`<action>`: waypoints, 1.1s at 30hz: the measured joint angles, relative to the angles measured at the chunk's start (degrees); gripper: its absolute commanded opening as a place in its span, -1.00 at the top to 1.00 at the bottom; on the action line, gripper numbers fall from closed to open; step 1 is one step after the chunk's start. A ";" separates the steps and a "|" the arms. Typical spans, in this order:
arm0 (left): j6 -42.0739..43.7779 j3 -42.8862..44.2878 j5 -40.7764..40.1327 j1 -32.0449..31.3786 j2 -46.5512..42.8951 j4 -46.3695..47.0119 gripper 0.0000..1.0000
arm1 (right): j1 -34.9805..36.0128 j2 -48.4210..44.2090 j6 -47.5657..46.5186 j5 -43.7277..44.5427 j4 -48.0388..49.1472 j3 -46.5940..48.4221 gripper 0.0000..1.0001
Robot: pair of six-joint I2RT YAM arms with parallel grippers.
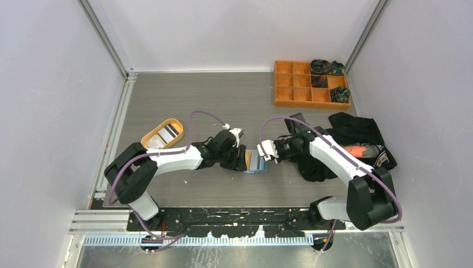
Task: Put the credit cards into the card holder
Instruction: Open the card holder at the center of the board.
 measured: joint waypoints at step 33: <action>-4.02 2.56 -2.84 -2.23 5.95 15.08 -0.04 | -12.72 17.62 25.99 -18.03 -10.82 17.38 0.59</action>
